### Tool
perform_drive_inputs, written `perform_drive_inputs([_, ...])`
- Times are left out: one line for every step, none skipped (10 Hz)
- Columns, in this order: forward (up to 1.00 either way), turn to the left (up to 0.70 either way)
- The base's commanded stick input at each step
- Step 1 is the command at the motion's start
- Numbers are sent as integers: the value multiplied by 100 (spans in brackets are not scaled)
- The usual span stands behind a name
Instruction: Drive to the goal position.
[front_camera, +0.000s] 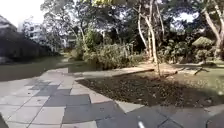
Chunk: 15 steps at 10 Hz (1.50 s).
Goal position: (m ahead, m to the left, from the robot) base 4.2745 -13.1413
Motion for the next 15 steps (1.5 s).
perform_drive_inputs([0,-50])
perform_drive_inputs([0,-50])
perform_drive_inputs([0,-50])
perform_drive_inputs([0,-50])
perform_drive_inputs([0,-50])
perform_drive_inputs([0,-50])
perform_drive_inputs([0,-50])
perform_drive_inputs([0,-50])
perform_drive_inputs([0,-50])
perform_drive_inputs([0,-50])
perform_drive_inputs([0,-50])
perform_drive_inputs([0,-50])
perform_drive_inputs([0,-50])
perform_drive_inputs([0,-50])
perform_drive_inputs([0,-50])
